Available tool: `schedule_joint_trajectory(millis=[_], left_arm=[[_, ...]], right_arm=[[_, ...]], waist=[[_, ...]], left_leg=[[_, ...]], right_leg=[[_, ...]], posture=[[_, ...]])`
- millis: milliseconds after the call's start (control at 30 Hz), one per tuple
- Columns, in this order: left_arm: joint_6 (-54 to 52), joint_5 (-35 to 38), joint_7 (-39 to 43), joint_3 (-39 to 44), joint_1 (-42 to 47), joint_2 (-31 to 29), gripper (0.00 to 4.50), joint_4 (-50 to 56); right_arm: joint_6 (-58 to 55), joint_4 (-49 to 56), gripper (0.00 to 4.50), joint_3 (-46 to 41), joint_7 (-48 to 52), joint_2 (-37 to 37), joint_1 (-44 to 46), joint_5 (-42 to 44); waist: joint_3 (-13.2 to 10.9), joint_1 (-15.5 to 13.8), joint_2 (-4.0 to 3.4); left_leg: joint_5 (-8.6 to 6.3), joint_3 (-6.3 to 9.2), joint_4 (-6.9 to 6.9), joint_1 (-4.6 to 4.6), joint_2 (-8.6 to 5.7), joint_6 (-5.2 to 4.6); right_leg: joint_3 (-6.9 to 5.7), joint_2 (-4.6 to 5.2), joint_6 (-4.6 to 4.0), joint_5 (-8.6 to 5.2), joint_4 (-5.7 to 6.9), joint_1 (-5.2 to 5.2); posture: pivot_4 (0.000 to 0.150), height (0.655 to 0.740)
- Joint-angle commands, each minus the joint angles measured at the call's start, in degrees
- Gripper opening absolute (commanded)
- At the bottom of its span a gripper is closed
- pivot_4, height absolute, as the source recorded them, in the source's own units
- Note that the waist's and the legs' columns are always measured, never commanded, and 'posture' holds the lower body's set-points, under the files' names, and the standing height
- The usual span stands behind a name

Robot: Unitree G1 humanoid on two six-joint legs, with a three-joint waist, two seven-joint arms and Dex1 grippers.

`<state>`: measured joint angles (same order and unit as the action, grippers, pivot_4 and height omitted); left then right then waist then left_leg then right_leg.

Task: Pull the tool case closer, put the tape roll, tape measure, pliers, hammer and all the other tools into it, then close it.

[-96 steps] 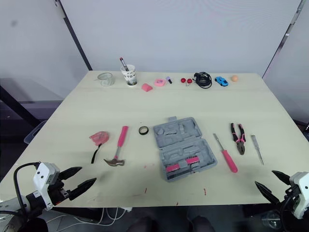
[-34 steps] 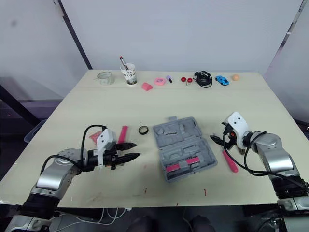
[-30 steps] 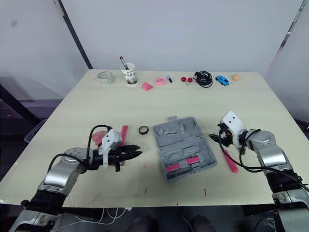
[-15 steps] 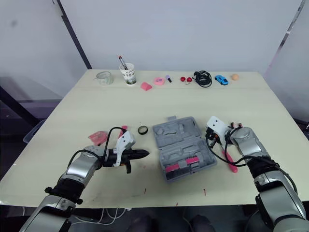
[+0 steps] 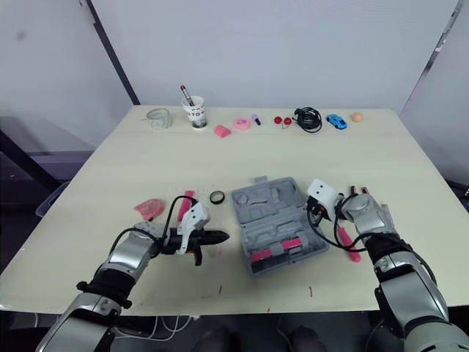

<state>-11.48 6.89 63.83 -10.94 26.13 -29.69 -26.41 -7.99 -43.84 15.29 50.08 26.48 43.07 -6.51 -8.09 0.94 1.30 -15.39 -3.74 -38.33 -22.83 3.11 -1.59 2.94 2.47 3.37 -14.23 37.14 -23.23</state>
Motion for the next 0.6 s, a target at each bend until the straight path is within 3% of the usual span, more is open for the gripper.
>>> schedule_joint_trajectory(millis=[33,600], left_arm=[[0.35,-0.12,0.00,-0.11,0.59,0.82,0.00,-0.24],[2.37,-2.66,0.41,-1.71,4.31,3.73,0.00,-7.30]], right_arm=[[0.84,0.82,0.04,-0.08,1.13,-0.16,0.61,-0.20],[0.55,1.70,0.04,-0.32,2.07,-0.15,0.22,-0.57]], waist=[[0.00,0.00,0.00],[0.01,-0.12,-0.02]], left_leg=[[0.00,0.00,0.00,0.00,0.00,0.00],[0.00,0.01,-0.03,0.04,-0.01,0.00]], right_leg=[[0.00,0.00,0.00,0.00,0.00,0.00],[0.01,0.00,0.00,0.00,0.14,0.00]], posture=[[0.150,0.7400],[0.150,0.7400]])
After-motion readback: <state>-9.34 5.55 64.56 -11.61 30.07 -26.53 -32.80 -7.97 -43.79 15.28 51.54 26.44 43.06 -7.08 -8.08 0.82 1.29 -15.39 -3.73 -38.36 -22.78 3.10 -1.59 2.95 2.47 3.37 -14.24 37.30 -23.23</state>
